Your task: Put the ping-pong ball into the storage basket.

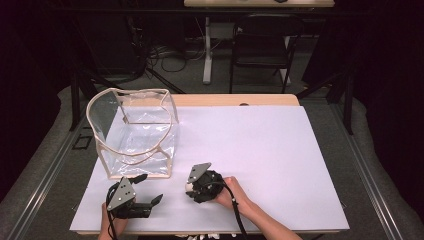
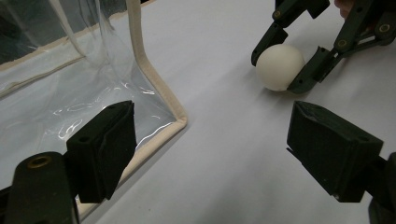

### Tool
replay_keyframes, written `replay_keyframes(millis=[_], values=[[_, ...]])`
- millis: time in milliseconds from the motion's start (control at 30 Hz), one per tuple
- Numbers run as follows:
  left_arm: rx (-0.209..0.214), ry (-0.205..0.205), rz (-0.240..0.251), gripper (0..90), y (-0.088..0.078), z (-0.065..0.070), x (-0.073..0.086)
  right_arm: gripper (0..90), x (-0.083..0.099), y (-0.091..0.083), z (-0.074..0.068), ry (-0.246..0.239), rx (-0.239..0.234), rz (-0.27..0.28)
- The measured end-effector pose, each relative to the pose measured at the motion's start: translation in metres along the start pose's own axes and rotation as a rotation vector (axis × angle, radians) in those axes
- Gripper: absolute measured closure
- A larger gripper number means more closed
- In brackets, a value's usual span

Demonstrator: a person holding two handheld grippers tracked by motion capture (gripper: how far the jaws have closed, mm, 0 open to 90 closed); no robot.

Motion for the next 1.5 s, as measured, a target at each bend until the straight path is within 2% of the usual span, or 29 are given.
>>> replay_keyframes(millis=[200,1500], values=[[-0.002,0.0,-0.002,15.9,0.001,0.0,0.0,50.3,-0.003,-0.01,0.008,0.009,0.026,0.021],[0.004,0.003,-0.009,15.9,0.002,0.001,0.001,50.5,-0.01,-0.043,0.042,0.073,0.131,0.084]])
Point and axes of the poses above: each handheld gripper's, and its own axes: y roughly forward along the jaws, x roughly out of its underside, z roughly to its right, the point moved 9 cm from there along y, roughly forward along the jaws
